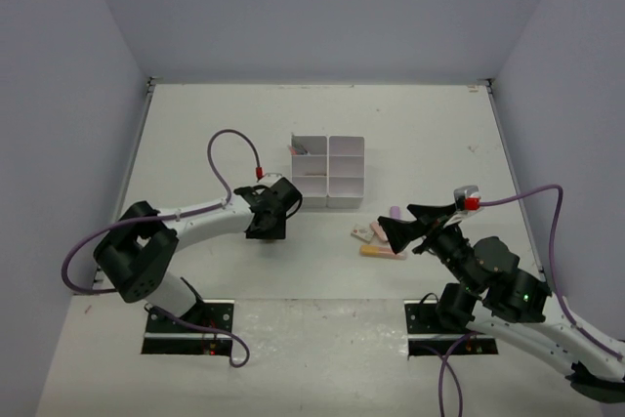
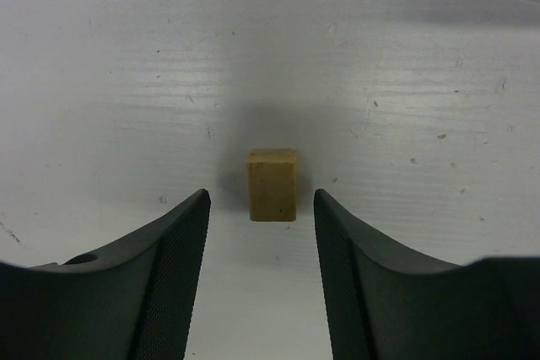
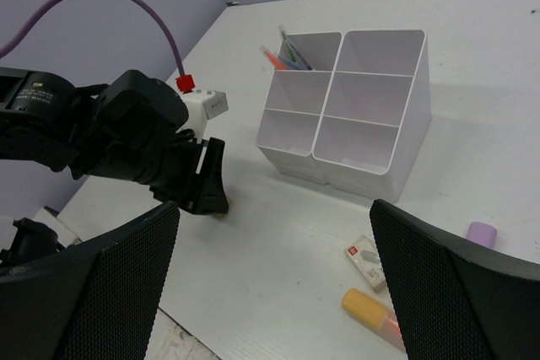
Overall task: Sort the stationery into containers
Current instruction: Pick up the stationery from the center of the board.
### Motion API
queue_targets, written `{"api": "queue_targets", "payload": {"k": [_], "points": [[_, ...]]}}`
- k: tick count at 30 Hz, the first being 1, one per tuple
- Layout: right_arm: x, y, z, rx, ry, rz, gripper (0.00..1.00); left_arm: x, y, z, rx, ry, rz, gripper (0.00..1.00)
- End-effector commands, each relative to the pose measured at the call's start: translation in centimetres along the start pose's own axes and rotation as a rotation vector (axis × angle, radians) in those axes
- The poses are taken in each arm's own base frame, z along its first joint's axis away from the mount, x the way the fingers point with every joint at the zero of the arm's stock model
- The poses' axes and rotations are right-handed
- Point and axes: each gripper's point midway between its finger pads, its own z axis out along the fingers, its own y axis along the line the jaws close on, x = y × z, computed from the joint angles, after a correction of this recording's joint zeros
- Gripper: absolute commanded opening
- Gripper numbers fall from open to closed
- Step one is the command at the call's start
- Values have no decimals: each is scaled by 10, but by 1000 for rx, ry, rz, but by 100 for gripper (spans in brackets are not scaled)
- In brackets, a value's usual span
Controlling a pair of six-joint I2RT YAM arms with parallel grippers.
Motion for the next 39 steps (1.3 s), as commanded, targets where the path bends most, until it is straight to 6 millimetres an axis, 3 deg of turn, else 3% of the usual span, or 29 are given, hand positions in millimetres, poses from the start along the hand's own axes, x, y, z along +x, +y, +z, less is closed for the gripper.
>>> {"api": "queue_targets", "payload": {"k": [1, 5, 12, 16, 18, 19, 22, 26, 27, 29, 35, 39], "points": [[-1, -2, 4, 19, -15, -2, 99, -12, -8, 1, -8, -37, -13, 50], [-1, -2, 3, 19, -14, -3, 99, -8, -9, 6, -7, -22, -1, 46], [-1, -2, 3, 20, -16, -2, 99, -8, -8, 6, 8, -35, 45, 5], [-1, -2, 3, 19, -15, -2, 99, -22, -10, -12, 50, -79, 105, 0], [-1, -2, 3, 19, -15, -2, 99, -48, -13, -41, 106, -169, 189, 0], [-2, -2, 2, 18, -18, -2, 99, -72, -19, -70, 160, -262, 180, 0], [-2, -2, 2, 16, -18, -2, 99, -122, -20, -125, 221, -491, 297, 0], [-2, -3, 1, 17, -23, 0, 99, -180, -15, -173, 166, -789, 406, 0], [-2, -3, 1, 17, -25, 1, 99, -186, -13, -175, 130, -821, 501, 0], [-2, -3, 1, 17, -26, 1, 99, -199, -29, -179, 136, -909, 648, 0], [-1, -3, 1, 17, -22, -1, 99, -224, -67, -194, 149, -1208, 912, 0], [-1, -3, 1, 17, -22, -1, 99, -242, -82, -171, 142, -1177, 999, 0]]}}
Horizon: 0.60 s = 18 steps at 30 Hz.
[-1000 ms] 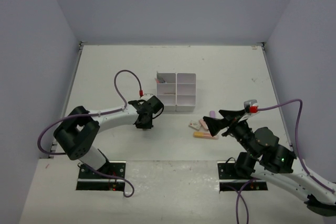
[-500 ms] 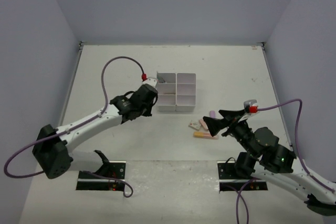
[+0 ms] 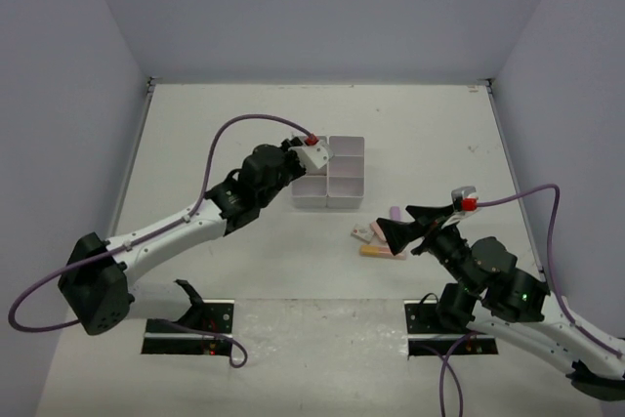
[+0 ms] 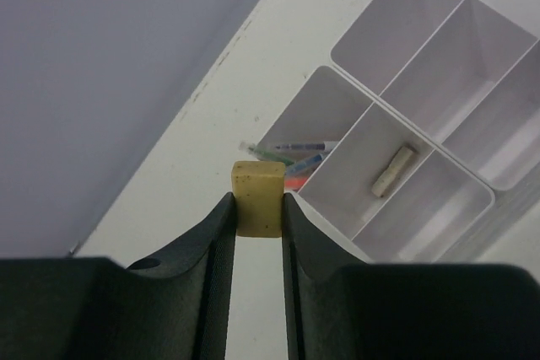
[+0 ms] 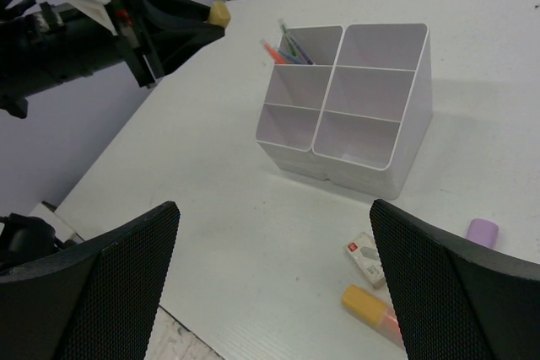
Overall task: Sort the stationery into containers
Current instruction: Pick up the stationery from the center of the board, then place the stationery in the storage box.
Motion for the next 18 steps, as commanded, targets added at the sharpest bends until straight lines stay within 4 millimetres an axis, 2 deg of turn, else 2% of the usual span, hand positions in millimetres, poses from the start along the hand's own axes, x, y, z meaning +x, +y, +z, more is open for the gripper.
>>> {"api": "queue_targets", "payload": {"k": [1, 3, 9, 12, 18], "points": [[-6, -3, 0, 19, -34, 6, 99, -41, 23, 26, -14, -163, 154, 0], [-6, -3, 0, 18, -36, 6, 99, -37, 21, 39, 12, -146, 159, 0], [-5, -2, -1, 14, -33, 4, 99, -8, -7, 63, 125, -51, 179, 0], [-5, -2, 0, 13, -30, 3, 99, 1, -21, 67, 178, -24, 157, 0], [-2, -1, 1, 15, -19, -5, 99, 1, -33, 65, 236, -26, 124, 6]]}}
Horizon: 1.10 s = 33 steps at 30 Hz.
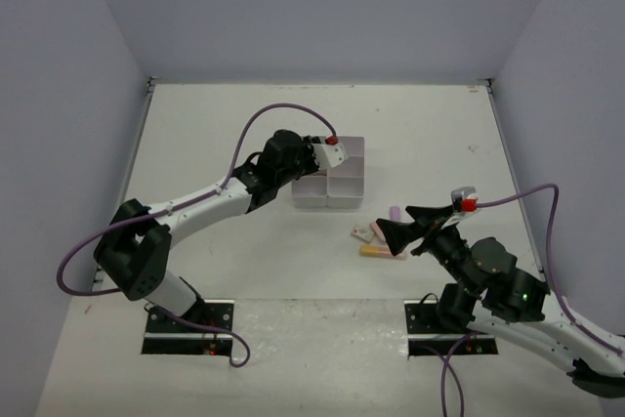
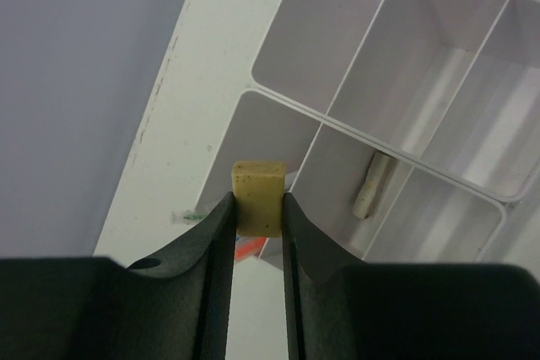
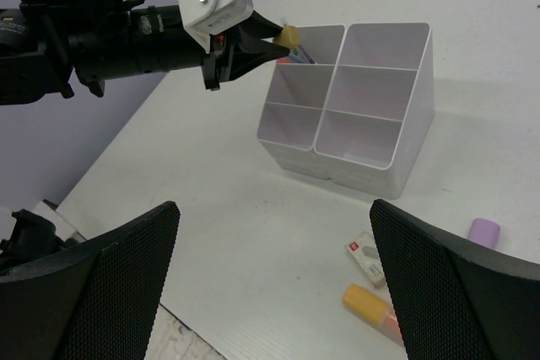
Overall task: Sort the stationery into containers
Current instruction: Place the stationery in the storage box.
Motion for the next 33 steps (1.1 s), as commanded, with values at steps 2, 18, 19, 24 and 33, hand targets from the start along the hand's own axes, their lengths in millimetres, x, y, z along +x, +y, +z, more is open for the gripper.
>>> {"api": "queue_targets", "payload": {"k": [2, 18, 19, 24, 33], "points": [[-2, -3, 2, 21, -17, -5, 99, -21, 6, 0, 25, -58, -27, 7], [-1, -2, 3, 22, -11, -8, 99, 9, -17, 5, 75, 33, -37, 28], [-1, -2, 3, 21, -12, -8, 99, 9, -17, 5, 75, 33, -38, 30], [-1, -3, 3, 24, -10, -9, 99, 13, -21, 6, 92, 46, -43, 33], [0, -3, 3, 26, -9, -10, 99, 13, -18, 5, 79, 48, -64, 41]]}}
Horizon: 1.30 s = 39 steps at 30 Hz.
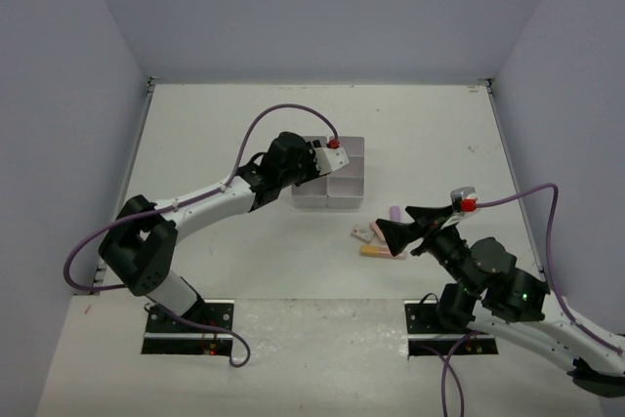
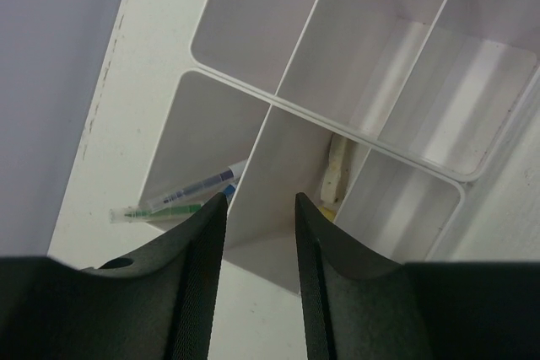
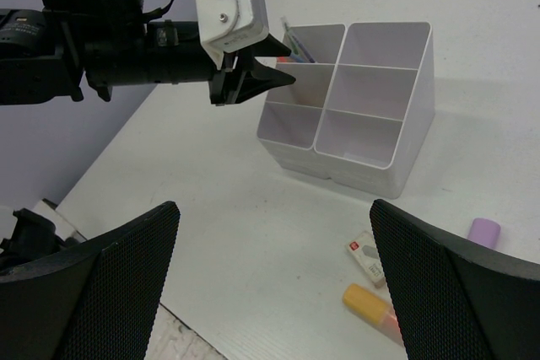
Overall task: Sort the stationery into containers
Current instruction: Place the stationery in the storage box, then pick up the stationery from the center of the board.
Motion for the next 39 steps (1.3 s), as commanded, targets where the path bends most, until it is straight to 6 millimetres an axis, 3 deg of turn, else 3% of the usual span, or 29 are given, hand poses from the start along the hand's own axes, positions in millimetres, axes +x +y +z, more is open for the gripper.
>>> {"api": "queue_targets", "payload": {"k": [1, 5, 8, 10, 11, 13, 16, 20, 23, 26, 29, 32, 35, 39], "points": [[-1, -4, 3, 28, -12, -9, 99, -6, 9, -2, -24, -11, -31, 41], [-1, -4, 3, 33, -13, -11, 99, -16, 14, -14, -23, -22, -77, 43], [1, -7, 4, 46, -8, -14, 99, -29, 35, -33, -115, -28, -209, 54], [1, -7, 5, 53, -4, -19, 99, -45, 58, -62, -213, -72, -337, 88], [2, -8, 6, 59, -1, -22, 99, -46, 67, -76, -263, -73, -406, 100], [4, -9, 8, 73, 10, -30, 99, -46, 80, -106, -360, -92, -572, 100], [6, -11, 11, 96, 23, -41, 99, -19, 90, -144, -533, -31, -787, 100], [20, -13, 24, 146, 102, -114, 98, 9, 70, -186, -541, -7, -866, 100], [40, -17, 33, 201, 222, -199, 92, 52, 60, -205, -655, 79, -869, 100], [56, -24, 39, 269, 325, -260, 83, 77, 46, -213, -678, 115, -856, 100], [68, -26, 48, 302, 404, -336, 71, 85, 39, -215, -677, 89, -862, 100], [70, -30, 60, 328, 450, -412, 67, 82, 41, -220, -682, 47, -884, 100], [88, -31, 75, 289, 569, -416, 63, 85, 38, -218, -675, 34, -880, 100], [115, -47, 85, 281, 714, -422, 58, 81, 29, -213, -615, 20, -886, 100]]}}
